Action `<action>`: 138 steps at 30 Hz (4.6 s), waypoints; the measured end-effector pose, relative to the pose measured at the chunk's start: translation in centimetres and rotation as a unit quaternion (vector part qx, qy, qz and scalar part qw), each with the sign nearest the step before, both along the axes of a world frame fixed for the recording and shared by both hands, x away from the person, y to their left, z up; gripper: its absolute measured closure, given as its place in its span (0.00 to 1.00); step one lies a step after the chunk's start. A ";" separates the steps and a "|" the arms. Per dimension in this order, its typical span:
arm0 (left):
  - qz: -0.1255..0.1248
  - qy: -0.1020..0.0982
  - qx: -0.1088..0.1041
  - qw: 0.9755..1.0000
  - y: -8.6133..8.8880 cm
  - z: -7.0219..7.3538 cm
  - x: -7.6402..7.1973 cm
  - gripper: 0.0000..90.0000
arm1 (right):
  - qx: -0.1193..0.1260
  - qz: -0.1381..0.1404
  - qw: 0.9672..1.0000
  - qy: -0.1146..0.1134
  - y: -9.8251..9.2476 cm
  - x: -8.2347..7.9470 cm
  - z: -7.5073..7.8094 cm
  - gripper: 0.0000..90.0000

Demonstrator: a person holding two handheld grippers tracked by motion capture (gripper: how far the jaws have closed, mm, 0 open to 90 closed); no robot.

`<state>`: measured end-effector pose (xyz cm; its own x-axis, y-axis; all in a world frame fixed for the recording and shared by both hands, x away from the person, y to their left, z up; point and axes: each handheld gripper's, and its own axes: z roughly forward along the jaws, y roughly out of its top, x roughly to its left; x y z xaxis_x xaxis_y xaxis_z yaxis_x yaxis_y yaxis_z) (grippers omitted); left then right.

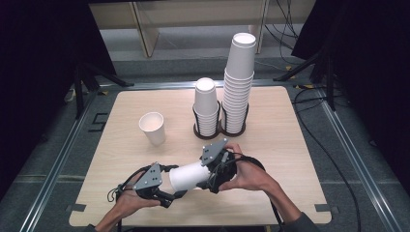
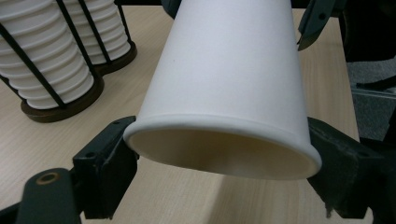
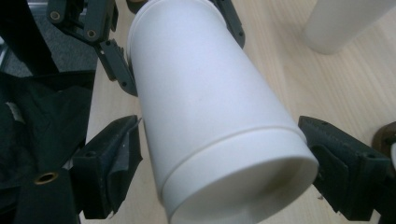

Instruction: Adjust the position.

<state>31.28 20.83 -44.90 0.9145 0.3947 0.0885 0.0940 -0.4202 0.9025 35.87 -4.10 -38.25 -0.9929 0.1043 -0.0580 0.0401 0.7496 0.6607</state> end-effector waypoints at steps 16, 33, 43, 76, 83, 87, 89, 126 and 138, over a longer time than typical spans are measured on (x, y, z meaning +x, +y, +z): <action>-0.023 0.006 0.023 0.999 -0.3 -0.3 -0.1 0.18 | -0.047 0.038 0.998 0.003 1.0 -0.2 -1.2 0.22; -0.045 -0.006 0.036 0.998 -0.3 -0.3 -0.1 0.18 | -0.068 0.068 0.995 0.005 1.0 -0.4 -1.6 0.28; -0.050 -0.017 0.045 0.998 -0.3 -0.2 -0.3 0.20 | -0.077 0.076 0.994 0.003 1.2 -0.2 -2.0 0.27; 0.025 0.007 -0.143 0.989 1.4 0.3 0.5 0.16 | 0.041 0.035 0.999 0.004 -2.0 1.4 0.3 0.27; 0.020 0.016 -0.154 0.988 1.1 0.3 0.4 0.15 | 0.071 0.048 0.996 0.013 -1.7 1.5 0.2 0.27; 0.024 0.019 -0.152 0.988 1.0 0.3 0.4 0.10 | 0.078 0.053 0.995 0.014 -1.3 1.4 -0.1 0.27; 0.025 0.021 -0.159 0.987 1.0 0.4 0.4 0.04 | 0.082 0.062 0.994 0.024 -1.0 1.4 -0.5 0.27; 0.020 0.024 -0.054 0.998 0.3 1.1 0.2 0.16 | -0.030 0.033 0.997 -0.068 2.3 -0.7 -1.4 0.18; 0.015 0.023 -0.060 0.998 0.0 1.3 -0.1 0.14 | -0.049 0.049 0.996 -0.055 3.4 -0.7 -2.8 0.23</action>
<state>31.20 20.80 -43.56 0.9040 0.4275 -0.0026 0.1476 -0.3063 0.9404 35.15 -0.75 -41.08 -0.9852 -0.0041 -0.1713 -0.1042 0.8080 0.5799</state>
